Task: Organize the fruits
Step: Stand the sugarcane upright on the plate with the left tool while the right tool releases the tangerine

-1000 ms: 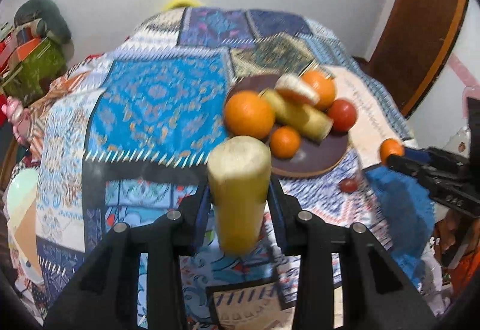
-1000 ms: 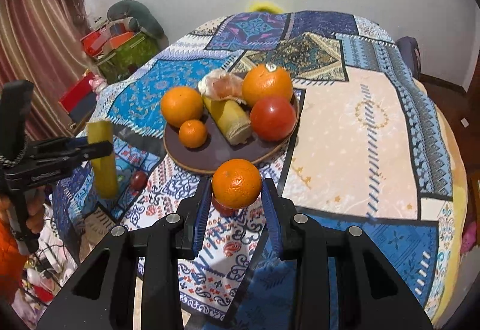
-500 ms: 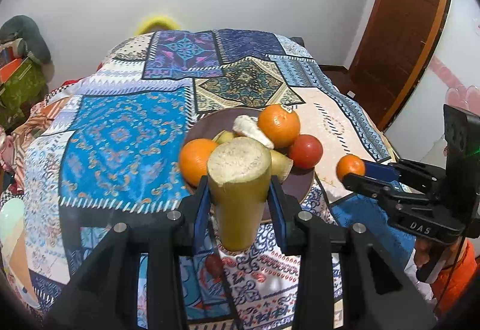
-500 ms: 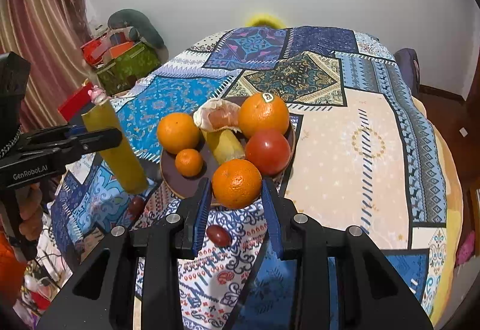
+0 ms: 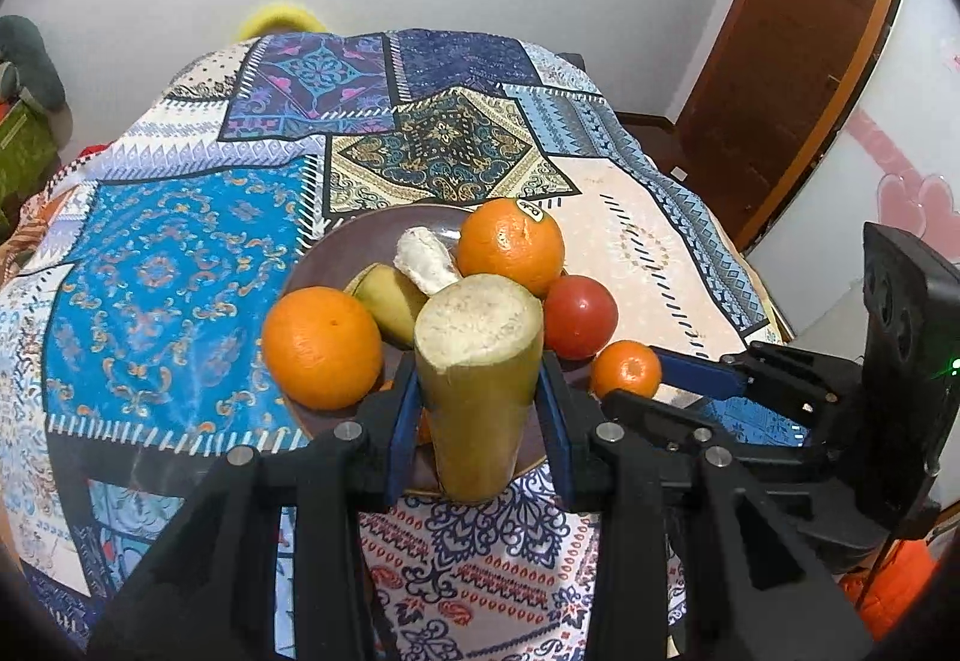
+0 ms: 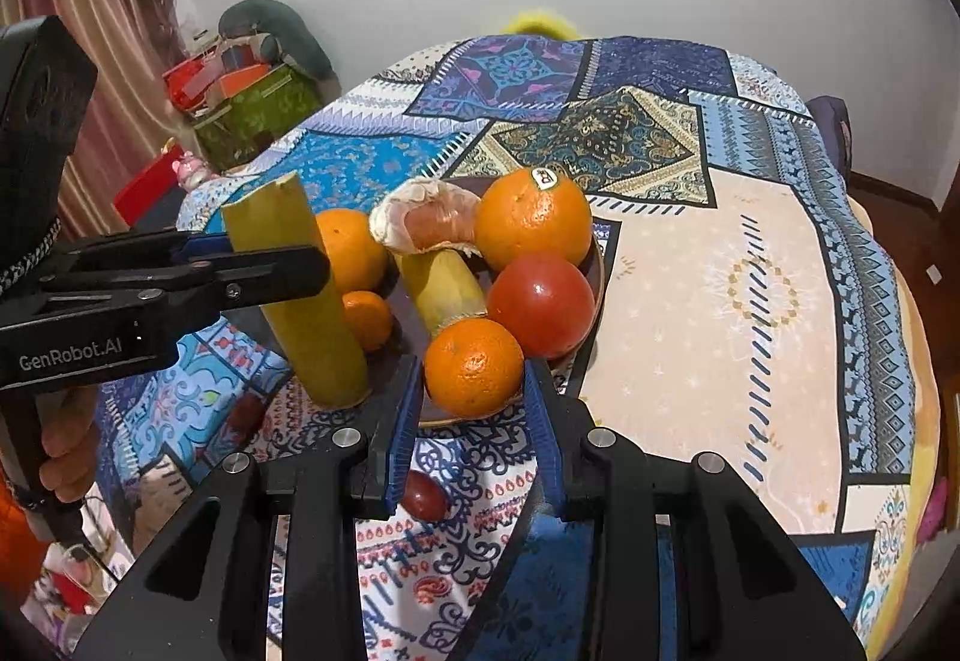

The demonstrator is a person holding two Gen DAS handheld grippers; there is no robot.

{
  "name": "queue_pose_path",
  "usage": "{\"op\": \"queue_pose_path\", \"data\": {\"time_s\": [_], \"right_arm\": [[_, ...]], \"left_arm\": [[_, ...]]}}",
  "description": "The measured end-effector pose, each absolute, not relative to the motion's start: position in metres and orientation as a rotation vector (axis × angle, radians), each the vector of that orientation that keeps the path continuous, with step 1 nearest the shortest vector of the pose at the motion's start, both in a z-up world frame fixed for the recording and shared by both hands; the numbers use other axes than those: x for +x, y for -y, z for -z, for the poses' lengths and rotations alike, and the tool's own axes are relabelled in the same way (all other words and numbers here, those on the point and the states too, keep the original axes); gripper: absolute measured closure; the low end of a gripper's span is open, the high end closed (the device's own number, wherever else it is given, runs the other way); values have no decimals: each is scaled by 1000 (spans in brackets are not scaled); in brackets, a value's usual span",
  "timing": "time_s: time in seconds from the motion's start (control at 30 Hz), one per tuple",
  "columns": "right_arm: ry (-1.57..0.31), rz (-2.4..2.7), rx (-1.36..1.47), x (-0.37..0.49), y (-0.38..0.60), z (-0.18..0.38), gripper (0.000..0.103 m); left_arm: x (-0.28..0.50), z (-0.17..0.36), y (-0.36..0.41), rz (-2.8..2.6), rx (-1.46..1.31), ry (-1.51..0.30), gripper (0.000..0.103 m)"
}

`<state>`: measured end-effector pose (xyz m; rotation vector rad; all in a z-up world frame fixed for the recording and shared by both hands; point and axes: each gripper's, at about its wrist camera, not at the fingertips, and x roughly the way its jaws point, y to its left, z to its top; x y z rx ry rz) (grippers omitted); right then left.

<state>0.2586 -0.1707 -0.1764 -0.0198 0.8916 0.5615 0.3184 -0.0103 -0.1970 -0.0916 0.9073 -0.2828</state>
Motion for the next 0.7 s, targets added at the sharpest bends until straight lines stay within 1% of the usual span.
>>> {"op": "queue_pose_path", "data": {"time_s": [0.4, 0.5, 0.57, 0.7], "right_arm": [[-920, -584, -47, 269, 158, 194, 71], [-926, -588, -52, 269, 156, 197, 71], [-929, -588, -56, 270, 156, 198, 71], [-935, -586, -54, 271, 156, 200, 71]], "left_arm": [[334, 205, 12, 245, -82, -891, 66], [335, 205, 12, 216, -62, -880, 62], [334, 206, 10, 204, -54, -874, 56], [333, 208, 8, 194, -44, -879, 50]]}}
